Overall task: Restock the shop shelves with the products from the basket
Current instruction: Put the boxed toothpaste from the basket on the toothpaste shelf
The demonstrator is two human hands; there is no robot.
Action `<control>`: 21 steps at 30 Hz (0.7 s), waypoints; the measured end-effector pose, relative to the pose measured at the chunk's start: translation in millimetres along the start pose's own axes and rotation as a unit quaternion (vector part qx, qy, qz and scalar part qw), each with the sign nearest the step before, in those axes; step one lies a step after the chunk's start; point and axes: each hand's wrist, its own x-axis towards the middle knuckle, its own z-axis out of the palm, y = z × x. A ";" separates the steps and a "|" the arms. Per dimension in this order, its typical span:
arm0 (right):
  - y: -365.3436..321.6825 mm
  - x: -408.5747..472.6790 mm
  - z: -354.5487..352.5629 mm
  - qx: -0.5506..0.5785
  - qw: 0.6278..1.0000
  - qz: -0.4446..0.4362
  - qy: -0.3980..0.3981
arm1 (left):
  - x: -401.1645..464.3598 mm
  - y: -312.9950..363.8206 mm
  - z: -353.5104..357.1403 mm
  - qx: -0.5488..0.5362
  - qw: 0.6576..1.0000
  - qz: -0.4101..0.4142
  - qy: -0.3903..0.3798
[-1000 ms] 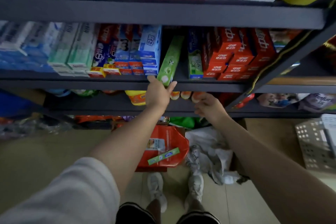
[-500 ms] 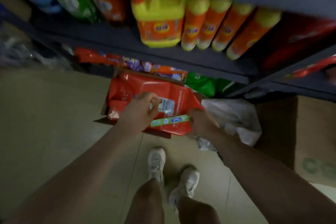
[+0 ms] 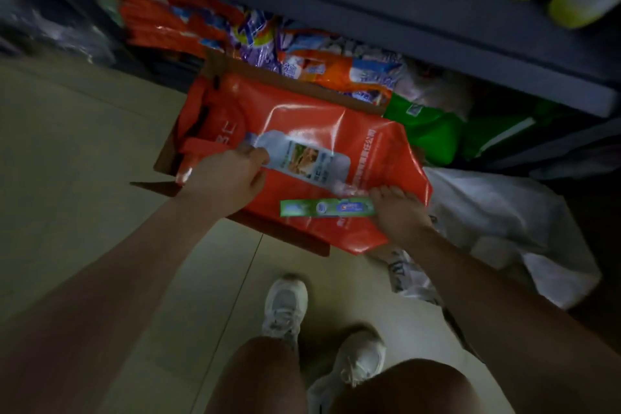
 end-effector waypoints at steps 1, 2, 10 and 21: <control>1.9 -12.2 -15.6 0.009 1.000 0.006 -0.004 | -5.5 4.7 -12.1 -0.003 1.000 0.002 -0.005; 5.3 -27.2 -35.6 0.029 0.999 0.017 -0.004 | -11.9 11.1 -28.5 -0.009 1.000 0.006 -0.008; 44.2 -199.2 -269.4 0.325 0.930 0.151 0.086 | -81.4 83.7 -228.2 -0.105 0.994 0.043 0.002; 60.7 -308.6 -459.5 0.493 0.806 0.161 0.285 | -81.2 164.0 -419.4 -0.097 0.978 0.105 0.153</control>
